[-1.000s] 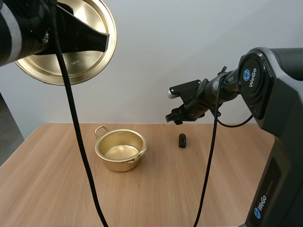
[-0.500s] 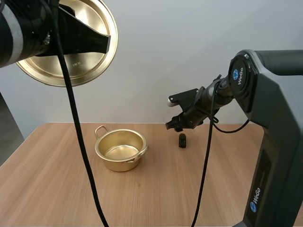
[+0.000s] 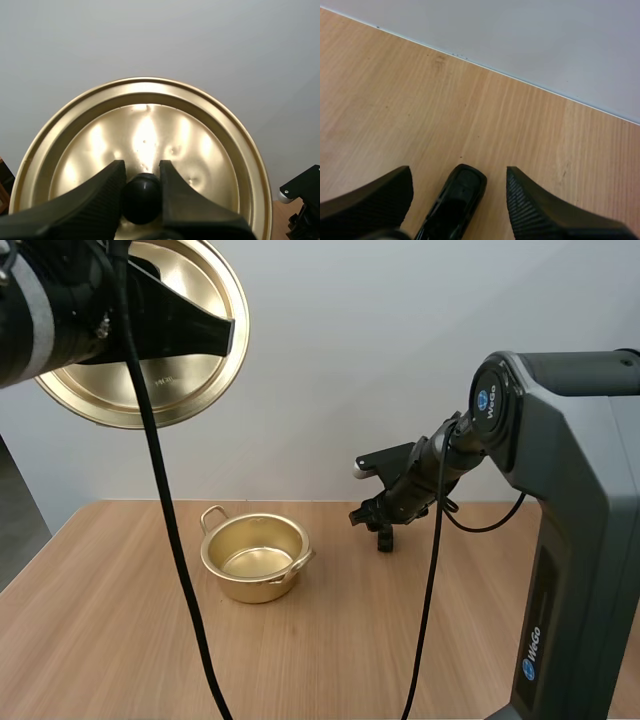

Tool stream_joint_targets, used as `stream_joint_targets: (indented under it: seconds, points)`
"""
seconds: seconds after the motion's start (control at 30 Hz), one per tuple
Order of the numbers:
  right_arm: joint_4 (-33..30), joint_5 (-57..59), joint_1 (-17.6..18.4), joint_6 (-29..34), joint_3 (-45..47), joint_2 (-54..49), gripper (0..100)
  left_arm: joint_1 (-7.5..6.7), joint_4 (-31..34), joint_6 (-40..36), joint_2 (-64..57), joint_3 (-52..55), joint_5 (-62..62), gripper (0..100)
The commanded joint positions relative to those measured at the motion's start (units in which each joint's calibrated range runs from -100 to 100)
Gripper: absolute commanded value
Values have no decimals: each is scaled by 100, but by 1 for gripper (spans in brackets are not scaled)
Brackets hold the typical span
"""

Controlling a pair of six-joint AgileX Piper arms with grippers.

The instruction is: Open the pot, put the car inside, and close it

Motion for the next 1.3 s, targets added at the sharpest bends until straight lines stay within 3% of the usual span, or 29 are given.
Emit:
stream_joint_targets:
  seconds: [0.0,0.27,0.4,0.47,0.5,0.57,0.6,0.83,1.1,1.2,1.27]
  points:
    - [0,-66,4,6,-2,62,91,3,-8,1,-3,-7,42,0]
    - [312,-214,4,47,-33,424,90,3,-8,11,62,-7,58,0]
    - [312,56,4,47,-228,572,84,3,36,11,103,-7,58,0]
    - [327,177,4,47,-322,617,66,3,36,21,102,-7,58,0]
    - [337,220,4,47,-336,625,50,3,36,31,102,-7,58,0]
    - [350,335,4,47,-366,625,8,3,36,39,102,-7,58,0]
    - [350,396,4,47,-394,625,0,3,36,52,102,-7,58,0]
    - [352,501,4,-130,-394,385,0,3,36,111,102,-7,58,0]
    - [448,581,4,-153,-394,-987,0,3,36,91,102,-7,58,0]
    - [912,1094,38,-553,-394,-1489,0,3,36,70,102,-7,58,0]
    - [1541,1690,98,-986,-394,-1760,0,3,36,-2,102,-7,58,0]
